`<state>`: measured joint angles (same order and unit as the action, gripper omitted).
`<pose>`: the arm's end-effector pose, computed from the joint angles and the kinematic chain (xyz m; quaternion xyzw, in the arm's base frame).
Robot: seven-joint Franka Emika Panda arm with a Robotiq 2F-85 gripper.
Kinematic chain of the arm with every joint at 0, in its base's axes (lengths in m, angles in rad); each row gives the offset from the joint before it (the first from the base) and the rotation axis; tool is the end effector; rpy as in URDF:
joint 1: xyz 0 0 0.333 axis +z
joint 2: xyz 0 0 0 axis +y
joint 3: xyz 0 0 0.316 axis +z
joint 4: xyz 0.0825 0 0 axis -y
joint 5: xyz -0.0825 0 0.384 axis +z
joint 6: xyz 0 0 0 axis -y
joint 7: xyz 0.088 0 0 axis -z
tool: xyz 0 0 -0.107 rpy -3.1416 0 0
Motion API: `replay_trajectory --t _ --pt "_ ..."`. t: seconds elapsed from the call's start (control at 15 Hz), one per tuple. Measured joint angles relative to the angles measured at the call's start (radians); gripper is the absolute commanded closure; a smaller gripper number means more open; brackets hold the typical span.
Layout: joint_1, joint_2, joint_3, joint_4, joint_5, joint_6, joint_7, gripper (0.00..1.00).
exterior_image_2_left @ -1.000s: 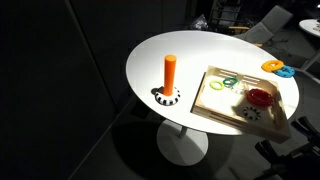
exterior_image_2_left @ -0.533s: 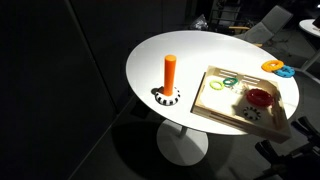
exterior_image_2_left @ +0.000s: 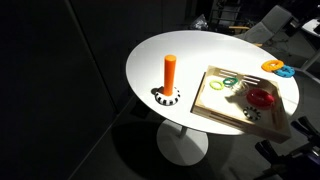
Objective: Remove the clear ring from the box and place it on the table.
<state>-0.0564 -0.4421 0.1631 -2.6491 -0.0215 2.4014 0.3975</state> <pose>0.4025 0.0415 0.4019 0.9846 -0.1413 0.1017 0.0185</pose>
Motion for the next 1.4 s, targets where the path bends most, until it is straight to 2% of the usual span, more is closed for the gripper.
replay_trajectory --t 0.47,0.73,1.0,1.4 --pt "0.040 0.198 -0.057 0.034 0.097 0.111 -0.046 0.00" --pt "0.042 0.299 -0.070 0.071 0.089 0.119 -0.052 0.00" --pt "0.039 0.370 -0.088 0.099 0.033 0.119 -0.050 0.00" --pt "0.043 0.392 -0.097 0.106 0.020 0.119 -0.049 0.00"
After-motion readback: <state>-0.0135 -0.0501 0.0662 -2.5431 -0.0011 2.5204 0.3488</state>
